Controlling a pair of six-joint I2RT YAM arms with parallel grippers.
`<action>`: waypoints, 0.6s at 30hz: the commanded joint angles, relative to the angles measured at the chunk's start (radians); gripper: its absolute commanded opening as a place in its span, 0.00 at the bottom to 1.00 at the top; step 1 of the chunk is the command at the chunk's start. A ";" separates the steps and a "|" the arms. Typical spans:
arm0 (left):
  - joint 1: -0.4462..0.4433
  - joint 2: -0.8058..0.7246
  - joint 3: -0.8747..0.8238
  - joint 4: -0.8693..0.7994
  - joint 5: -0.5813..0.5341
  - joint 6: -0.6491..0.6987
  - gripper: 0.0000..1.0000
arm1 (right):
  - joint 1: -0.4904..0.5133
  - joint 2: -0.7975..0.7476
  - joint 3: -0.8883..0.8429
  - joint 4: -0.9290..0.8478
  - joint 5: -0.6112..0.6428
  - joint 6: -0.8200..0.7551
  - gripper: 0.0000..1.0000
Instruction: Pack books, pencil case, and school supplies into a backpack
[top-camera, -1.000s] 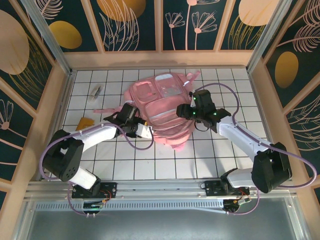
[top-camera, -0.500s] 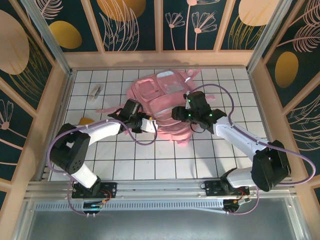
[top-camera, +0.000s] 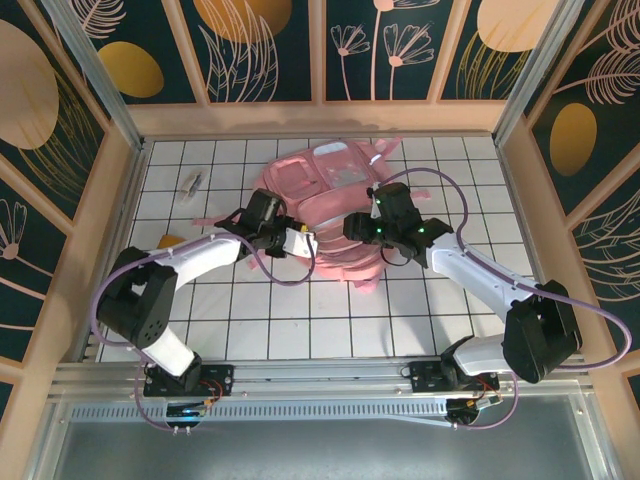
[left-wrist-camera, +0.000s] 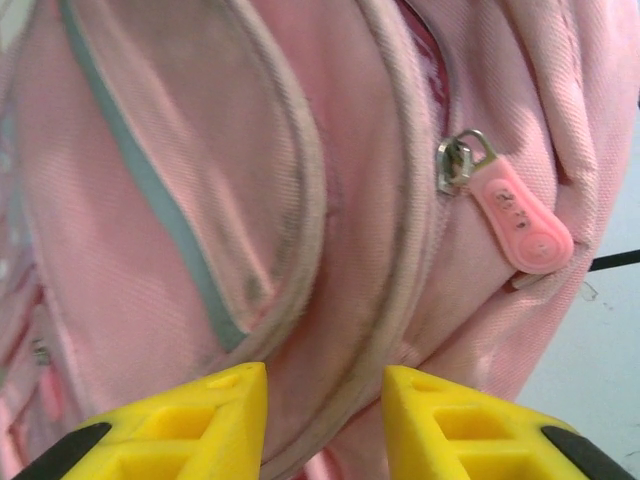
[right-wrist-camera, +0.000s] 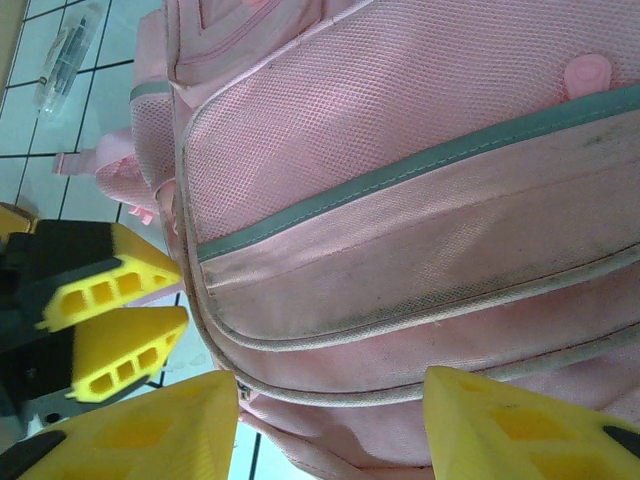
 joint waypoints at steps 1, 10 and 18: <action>0.007 0.028 0.014 -0.046 0.027 0.029 0.34 | 0.007 -0.006 0.019 -0.004 0.037 0.003 0.52; 0.007 0.066 0.006 0.078 0.033 -0.014 0.29 | 0.006 -0.017 0.005 0.003 0.046 0.007 0.52; 0.006 0.129 -0.040 0.312 -0.051 -0.011 0.42 | 0.023 -0.031 -0.028 0.033 0.037 0.114 0.52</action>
